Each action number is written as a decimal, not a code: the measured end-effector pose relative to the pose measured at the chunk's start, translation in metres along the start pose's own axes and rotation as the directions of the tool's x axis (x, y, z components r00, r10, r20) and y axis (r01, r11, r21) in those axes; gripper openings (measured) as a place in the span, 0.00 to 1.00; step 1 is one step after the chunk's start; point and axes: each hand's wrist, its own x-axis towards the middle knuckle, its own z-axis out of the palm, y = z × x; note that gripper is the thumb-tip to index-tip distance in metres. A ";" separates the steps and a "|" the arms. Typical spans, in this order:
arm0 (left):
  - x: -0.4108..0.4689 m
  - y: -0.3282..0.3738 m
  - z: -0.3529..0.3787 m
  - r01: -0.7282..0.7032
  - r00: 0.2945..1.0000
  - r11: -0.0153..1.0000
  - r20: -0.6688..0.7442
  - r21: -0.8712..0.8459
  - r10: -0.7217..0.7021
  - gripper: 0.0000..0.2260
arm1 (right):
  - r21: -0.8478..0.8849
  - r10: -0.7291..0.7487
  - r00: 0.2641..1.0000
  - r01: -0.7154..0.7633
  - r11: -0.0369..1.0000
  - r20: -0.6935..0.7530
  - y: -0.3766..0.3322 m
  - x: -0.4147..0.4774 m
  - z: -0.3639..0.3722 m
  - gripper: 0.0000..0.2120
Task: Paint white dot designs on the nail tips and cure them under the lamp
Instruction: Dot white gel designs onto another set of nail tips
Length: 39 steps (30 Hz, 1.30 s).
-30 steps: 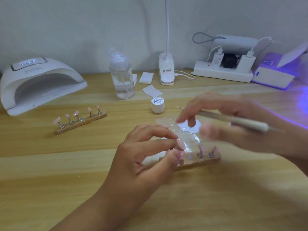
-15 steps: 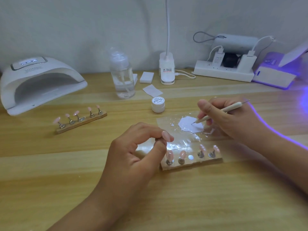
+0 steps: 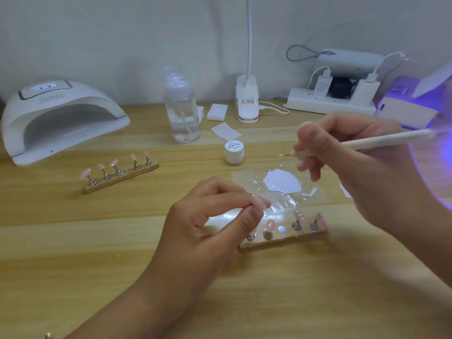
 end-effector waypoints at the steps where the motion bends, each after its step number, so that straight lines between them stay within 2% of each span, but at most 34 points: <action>1: 0.000 0.000 0.000 -0.001 1.000 1.000 0.008 -0.001 0.001 0.05 | 0.039 -0.011 1.000 0.011 0.999 -0.003 -0.003 -0.003 0.004 0.15; 6: -0.001 -0.002 0.002 -0.022 0.999 1.000 0.047 -0.012 0.023 0.06 | 0.161 -0.027 1.000 0.027 0.987 -0.004 -0.019 -0.020 0.023 0.20; 14: -0.001 -0.001 0.002 -0.065 0.994 0.998 0.093 -0.004 0.065 0.06 | 0.201 -0.024 0.999 0.014 0.979 0.046 -0.016 -0.031 0.034 0.15; 28: -0.001 0.004 0.002 -0.092 0.992 0.994 0.096 0.051 0.087 0.06 | 0.156 0.014 0.998 -0.023 0.988 0.057 -0.015 -0.032 0.037 0.18; 39: -0.001 0.004 0.002 -0.095 0.991 0.992 0.103 0.083 0.087 0.06 | 0.122 0.020 0.997 -0.029 0.992 0.073 -0.015 -0.032 0.037 0.17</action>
